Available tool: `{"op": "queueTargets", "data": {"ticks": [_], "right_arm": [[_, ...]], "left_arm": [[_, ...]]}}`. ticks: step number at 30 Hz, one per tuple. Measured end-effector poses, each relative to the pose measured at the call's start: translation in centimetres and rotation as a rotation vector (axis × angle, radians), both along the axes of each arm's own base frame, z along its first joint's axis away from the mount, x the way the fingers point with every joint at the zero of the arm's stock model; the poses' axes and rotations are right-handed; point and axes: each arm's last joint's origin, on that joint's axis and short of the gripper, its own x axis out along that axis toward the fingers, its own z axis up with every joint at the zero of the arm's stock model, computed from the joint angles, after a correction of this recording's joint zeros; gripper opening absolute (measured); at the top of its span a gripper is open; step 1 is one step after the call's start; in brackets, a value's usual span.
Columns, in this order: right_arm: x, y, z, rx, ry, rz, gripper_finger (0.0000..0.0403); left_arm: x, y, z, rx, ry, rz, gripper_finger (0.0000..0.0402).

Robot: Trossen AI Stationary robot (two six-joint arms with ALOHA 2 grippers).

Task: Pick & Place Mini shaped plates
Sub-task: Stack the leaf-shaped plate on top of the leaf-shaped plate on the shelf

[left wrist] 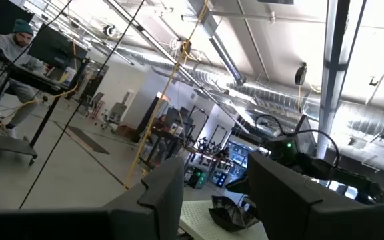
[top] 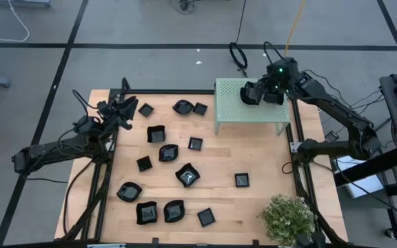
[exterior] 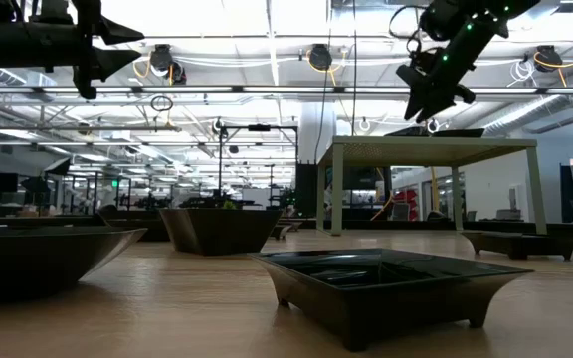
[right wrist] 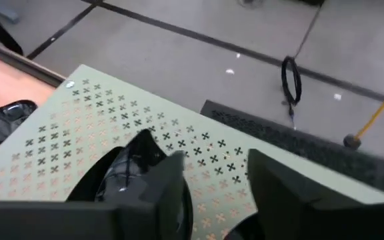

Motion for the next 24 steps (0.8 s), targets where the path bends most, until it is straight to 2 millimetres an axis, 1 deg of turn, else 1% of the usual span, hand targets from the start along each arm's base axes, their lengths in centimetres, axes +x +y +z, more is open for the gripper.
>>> {"op": "queueTargets", "data": {"ticks": [3,5,7,14,18,24], "right_arm": [[0.2,-0.3,-0.4,0.019,0.002,-0.012,0.0197],[0.4,-0.5,-0.7,0.029,0.009,-0.010,0.0210],[0.6,-0.7,-1.0,0.043,0.014,-0.005,0.0215],[1.2,-1.3,-2.1,0.123,-0.019,-0.009,0.0201],[1.3,-1.3,-2.1,0.145,-0.049,-0.041,0.0195],[1.2,-1.2,-2.2,0.152,-0.045,-0.043,0.0193]], "left_arm": [[0.0,0.0,0.0,0.000,0.000,0.000,0.0170],[0.0,0.0,0.0,0.000,0.000,0.000,0.0170],[0.0,0.0,0.0,0.000,0.000,0.000,0.0170],[0.0,0.0,0.0,0.000,0.001,0.000,0.0170],[0.0,0.0,-0.1,-0.003,0.008,0.001,0.0170],[0.0,0.0,-0.1,-0.003,0.008,0.000,0.0170]]}}
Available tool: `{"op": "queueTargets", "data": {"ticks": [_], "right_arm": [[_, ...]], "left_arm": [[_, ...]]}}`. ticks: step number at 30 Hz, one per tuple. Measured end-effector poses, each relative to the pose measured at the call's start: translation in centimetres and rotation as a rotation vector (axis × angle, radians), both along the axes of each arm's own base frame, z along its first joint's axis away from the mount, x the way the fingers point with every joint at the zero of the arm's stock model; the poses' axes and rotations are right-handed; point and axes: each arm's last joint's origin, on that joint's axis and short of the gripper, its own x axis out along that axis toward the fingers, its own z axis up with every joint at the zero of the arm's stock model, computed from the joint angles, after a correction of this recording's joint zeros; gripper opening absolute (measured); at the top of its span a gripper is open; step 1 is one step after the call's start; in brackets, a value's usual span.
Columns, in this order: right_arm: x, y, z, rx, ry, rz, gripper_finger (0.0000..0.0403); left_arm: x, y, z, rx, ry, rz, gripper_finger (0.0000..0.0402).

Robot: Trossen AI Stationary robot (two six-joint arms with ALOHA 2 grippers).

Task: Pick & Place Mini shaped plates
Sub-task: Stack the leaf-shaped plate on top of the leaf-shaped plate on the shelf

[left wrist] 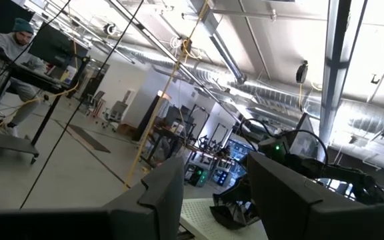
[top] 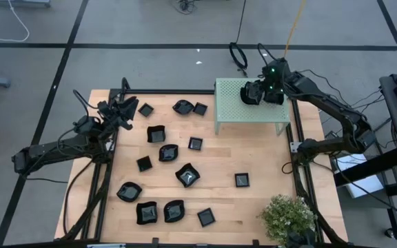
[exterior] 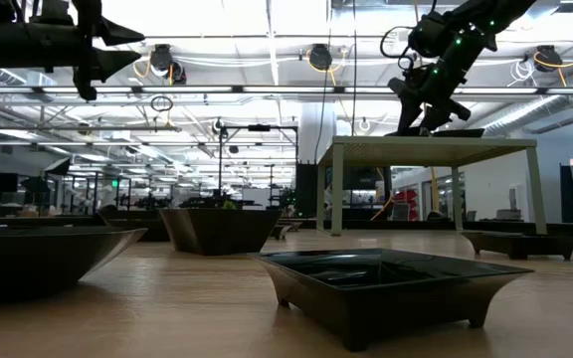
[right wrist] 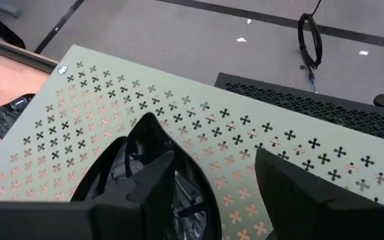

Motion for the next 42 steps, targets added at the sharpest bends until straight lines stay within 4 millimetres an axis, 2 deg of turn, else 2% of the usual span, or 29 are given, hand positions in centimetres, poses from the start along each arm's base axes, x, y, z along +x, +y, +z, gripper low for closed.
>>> {"op": "queueTargets", "data": {"ticks": [4,7,20,32,42], "right_arm": [[-0.1,0.2,-0.2,0.023,0.018,0.000,0.0184],[-0.2,0.3,-0.4,0.044,0.035,0.000,0.0161],[-0.3,0.4,-0.5,0.053,0.044,-0.001,0.0008],[-1.1,1.4,1.9,-0.077,-0.023,0.042,0.0003],[-0.5,1.2,1.2,-0.028,-0.030,0.169,0.0004]], "left_arm": [[0.0,0.0,0.0,0.000,0.000,0.000,0.0170],[0.0,0.0,0.0,0.000,0.000,0.000,0.0170],[0.1,0.0,-0.2,0.001,0.029,0.005,0.0170],[0.2,0.1,-0.6,-0.026,0.062,0.000,0.0170],[0.2,0.1,-0.6,-0.024,0.064,0.001,0.0170]]}}
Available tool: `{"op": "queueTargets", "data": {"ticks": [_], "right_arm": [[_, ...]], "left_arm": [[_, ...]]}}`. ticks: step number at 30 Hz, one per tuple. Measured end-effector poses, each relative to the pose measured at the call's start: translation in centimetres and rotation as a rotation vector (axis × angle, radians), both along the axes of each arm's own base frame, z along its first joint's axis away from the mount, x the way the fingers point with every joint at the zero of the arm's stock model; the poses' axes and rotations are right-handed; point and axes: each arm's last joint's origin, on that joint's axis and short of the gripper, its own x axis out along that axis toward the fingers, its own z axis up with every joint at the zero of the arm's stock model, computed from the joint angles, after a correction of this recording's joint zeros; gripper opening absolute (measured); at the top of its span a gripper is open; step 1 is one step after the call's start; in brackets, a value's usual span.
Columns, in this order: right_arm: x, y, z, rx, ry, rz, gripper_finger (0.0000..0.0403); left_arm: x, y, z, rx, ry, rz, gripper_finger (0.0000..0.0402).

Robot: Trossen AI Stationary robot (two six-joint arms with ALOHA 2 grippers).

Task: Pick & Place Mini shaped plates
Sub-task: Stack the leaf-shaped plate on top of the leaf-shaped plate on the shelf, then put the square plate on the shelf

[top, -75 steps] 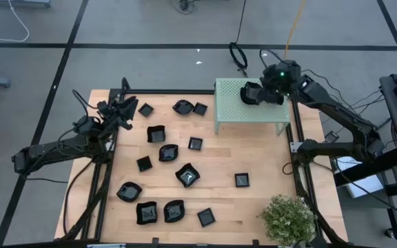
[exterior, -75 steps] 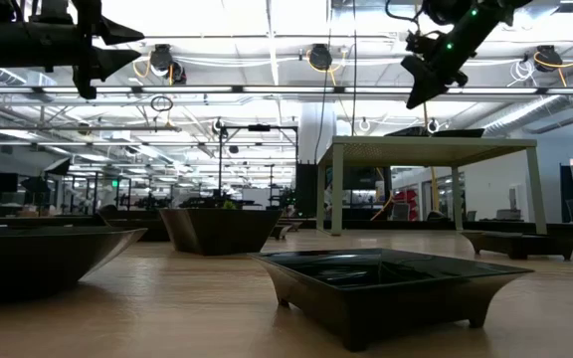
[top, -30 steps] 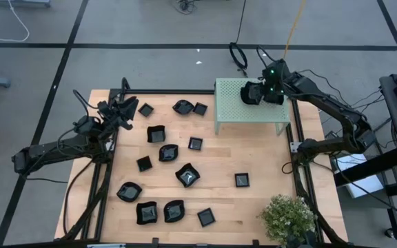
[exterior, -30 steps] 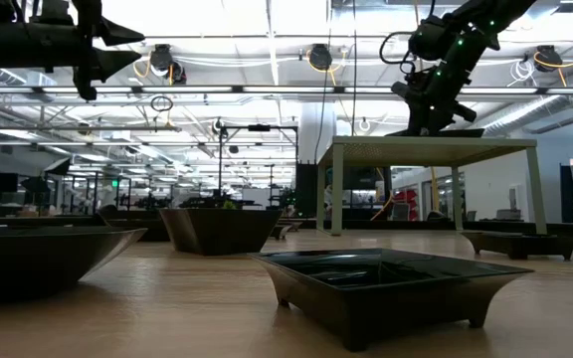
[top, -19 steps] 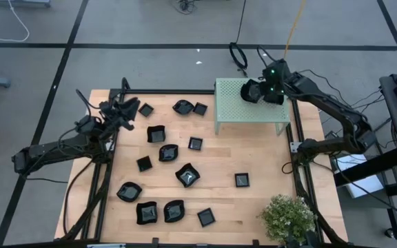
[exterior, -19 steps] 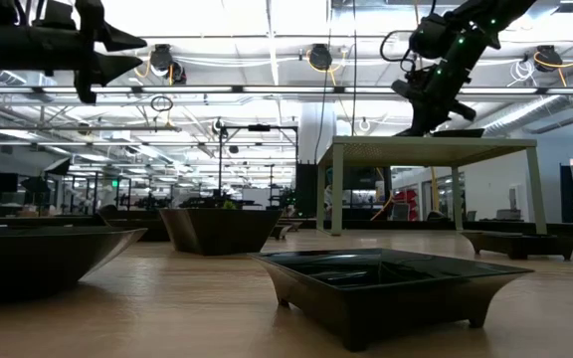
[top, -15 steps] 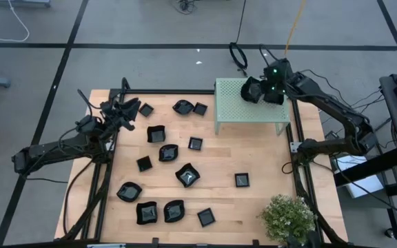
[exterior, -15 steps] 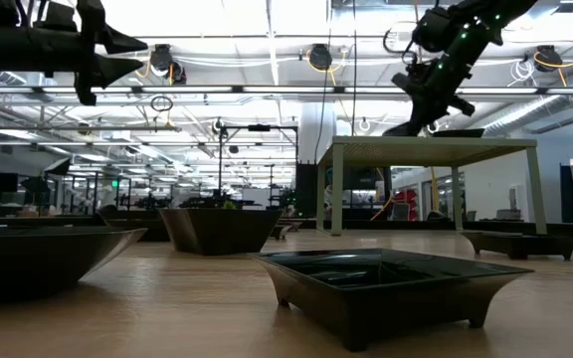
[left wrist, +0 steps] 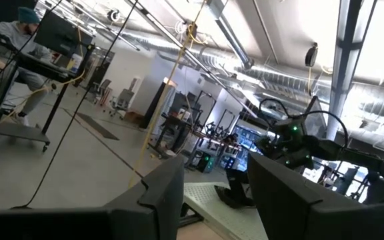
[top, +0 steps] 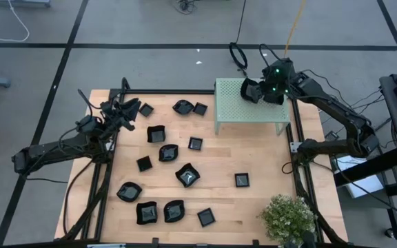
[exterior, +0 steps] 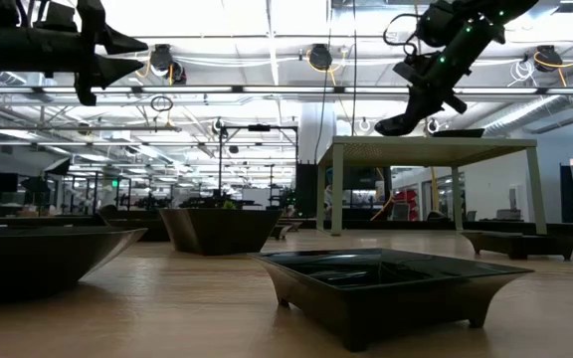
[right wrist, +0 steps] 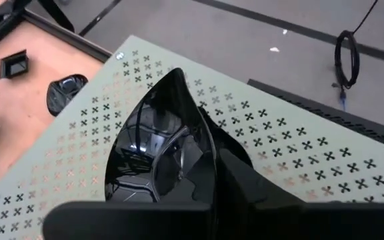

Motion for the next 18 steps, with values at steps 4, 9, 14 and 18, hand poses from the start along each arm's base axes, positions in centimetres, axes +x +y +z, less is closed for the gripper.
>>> {"op": "queueTargets", "data": {"ticks": [4,9,14,18], "right_arm": [[0.2,-0.3,-0.4,-0.002,0.024,0.017,0.0016],[0.2,-0.2,-0.3,-0.026,0.042,0.043,0.0070],[-0.3,0.2,0.7,-0.112,0.063,0.041,0.0124],[-1.1,1.1,2.0,-0.187,0.049,0.022,0.0145]], "left_arm": [[0.0,0.0,0.0,-0.001,-0.001,-0.001,0.0170],[0.0,0.0,0.0,-0.001,-0.002,0.000,0.0170],[0.0,0.0,0.0,0.003,0.002,0.001,0.0170],[0.0,0.0,0.0,0.004,0.003,0.002,0.0170]]}}
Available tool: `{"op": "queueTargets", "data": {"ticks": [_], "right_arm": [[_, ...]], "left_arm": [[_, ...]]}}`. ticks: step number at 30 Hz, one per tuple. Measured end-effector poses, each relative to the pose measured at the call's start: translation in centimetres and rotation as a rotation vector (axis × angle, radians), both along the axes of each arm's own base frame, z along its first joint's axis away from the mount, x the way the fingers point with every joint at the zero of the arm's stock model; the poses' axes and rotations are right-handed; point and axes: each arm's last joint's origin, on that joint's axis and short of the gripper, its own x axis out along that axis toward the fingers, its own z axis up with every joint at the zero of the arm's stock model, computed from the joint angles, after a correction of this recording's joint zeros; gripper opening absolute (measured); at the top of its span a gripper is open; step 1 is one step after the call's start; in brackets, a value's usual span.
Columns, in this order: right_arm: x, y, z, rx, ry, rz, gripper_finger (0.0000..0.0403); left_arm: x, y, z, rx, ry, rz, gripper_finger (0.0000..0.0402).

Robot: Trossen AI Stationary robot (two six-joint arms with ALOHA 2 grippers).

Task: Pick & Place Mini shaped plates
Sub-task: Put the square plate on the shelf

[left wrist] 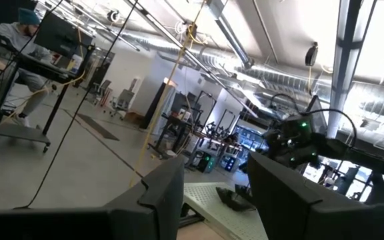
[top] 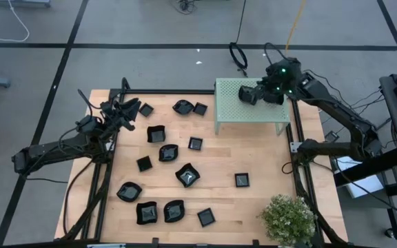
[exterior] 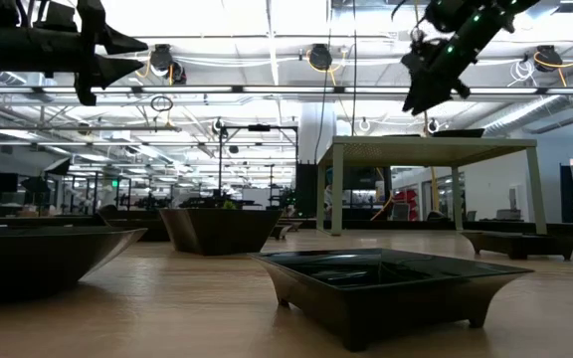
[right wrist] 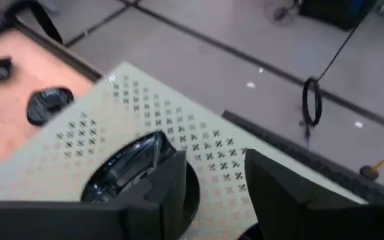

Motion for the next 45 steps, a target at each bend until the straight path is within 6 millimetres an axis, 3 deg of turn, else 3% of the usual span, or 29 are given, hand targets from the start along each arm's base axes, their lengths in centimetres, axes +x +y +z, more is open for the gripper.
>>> {"op": "queueTargets", "data": {"ticks": [8,20,25,35,45], "right_arm": [[0.2,3.7,2.3,-0.053,-0.113,0.088,0.0141],[5.6,10.9,1.5,0.081,-0.138,0.453,0.0137],[6.9,14.1,0.2,0.154,-0.042,0.654,0.0137],[6.8,19.0,-2.2,0.230,0.119,0.894,0.0137],[6.5,22.8,-8.1,0.213,0.159,1.074,0.0137]], "left_arm": [[0.0,0.0,0.0,-0.001,-0.001,0.000,0.0170],[0.0,0.0,0.0,-0.065,-0.055,-0.030,0.0170],[0.0,0.0,0.0,-0.111,-0.094,-0.051,0.0170],[0.0,0.0,0.0,-0.153,-0.130,-0.070,0.0170],[0.0,0.0,0.0,-0.166,-0.139,-0.077,0.0170]]}}
